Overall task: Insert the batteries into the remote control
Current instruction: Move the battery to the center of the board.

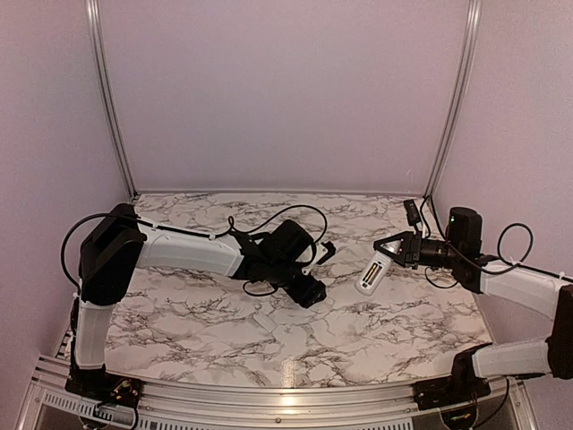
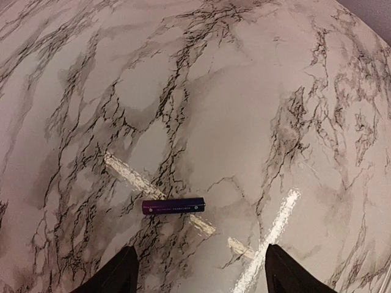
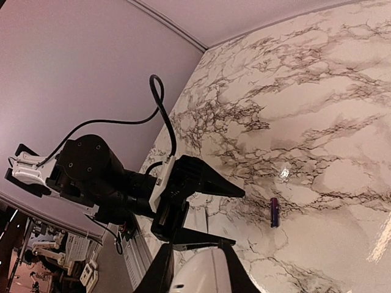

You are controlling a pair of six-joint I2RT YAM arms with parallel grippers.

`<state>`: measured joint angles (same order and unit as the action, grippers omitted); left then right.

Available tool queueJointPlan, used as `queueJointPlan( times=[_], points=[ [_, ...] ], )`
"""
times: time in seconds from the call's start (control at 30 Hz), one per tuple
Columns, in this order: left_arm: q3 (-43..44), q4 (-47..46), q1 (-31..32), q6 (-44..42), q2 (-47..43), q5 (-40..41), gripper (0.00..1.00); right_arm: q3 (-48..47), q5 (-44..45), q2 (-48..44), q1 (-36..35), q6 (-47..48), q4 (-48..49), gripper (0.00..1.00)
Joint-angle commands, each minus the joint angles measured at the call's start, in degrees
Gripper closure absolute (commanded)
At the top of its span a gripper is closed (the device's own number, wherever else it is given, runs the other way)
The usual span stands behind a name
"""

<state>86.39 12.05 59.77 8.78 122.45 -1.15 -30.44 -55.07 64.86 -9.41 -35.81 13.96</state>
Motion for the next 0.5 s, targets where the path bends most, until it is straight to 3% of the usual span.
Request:
queueJointPlan(
  times=[0.0,0.2,0.47],
  points=[
    [4.62,6.91,-1.80,-23.13,-2.11,-15.26,0.26,-0.08,-0.79,-0.85,0.70,0.89,-0.14,1.00],
    [7.94,11.10,-4.36,-38.28,0.66,-24.83,0.27,-0.08,-1.02,-0.86,0.77,0.62,0.12,1.00],
    [19.78,20.33,-5.36,-48.28,9.18,-23.75,0.28,0.35,-1.01,-1.47,0.89,0.52,-0.09,1.00]
  ],
)
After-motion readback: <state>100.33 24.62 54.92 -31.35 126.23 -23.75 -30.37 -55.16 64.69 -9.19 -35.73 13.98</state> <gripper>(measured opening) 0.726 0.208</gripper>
